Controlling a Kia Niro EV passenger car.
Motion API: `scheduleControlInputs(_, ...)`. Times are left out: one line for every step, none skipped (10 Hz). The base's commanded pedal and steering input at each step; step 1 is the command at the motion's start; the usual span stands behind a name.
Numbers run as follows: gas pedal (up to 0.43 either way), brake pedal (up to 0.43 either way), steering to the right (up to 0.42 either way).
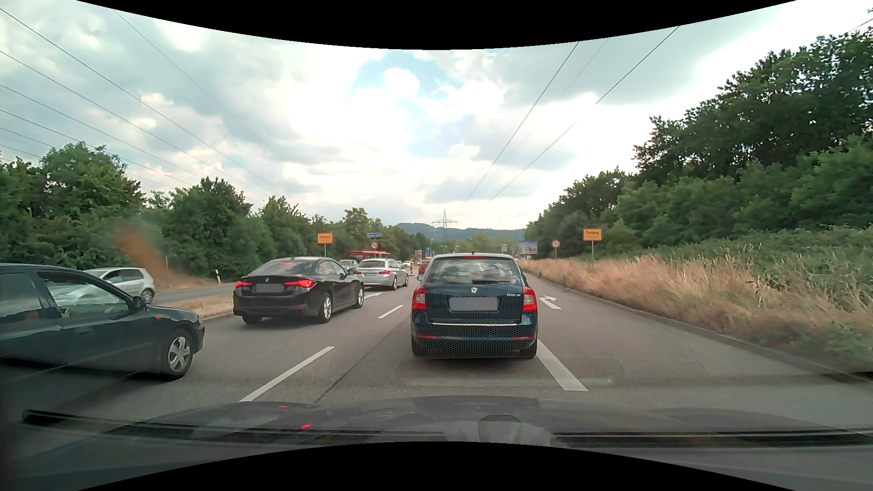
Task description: Follow the waypoints while adhering to traffic rules and regulations
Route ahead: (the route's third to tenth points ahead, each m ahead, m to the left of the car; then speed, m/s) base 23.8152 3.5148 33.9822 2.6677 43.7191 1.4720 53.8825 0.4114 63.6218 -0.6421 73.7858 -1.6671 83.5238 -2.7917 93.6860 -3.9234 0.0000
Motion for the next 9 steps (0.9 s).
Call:
scheduleControlInputs(0.000, 0.287, 0.001)
scheduleControlInputs(0.000, 0.287, 0.001)
scheduleControlInputs(0.000, 0.287, 0.001)
scheduleControlInputs(0.000, 0.287, 0.000)
scheduleControlInputs(0.000, 0.287, 0.001)
scheduleControlInputs(0.000, 0.287, 0.000)
scheduleControlInputs(0.000, 0.287, 0.001)
scheduleControlInputs(0.000, 0.287, 0.000)
scheduleControlInputs(0.000, 0.293, 0.000)
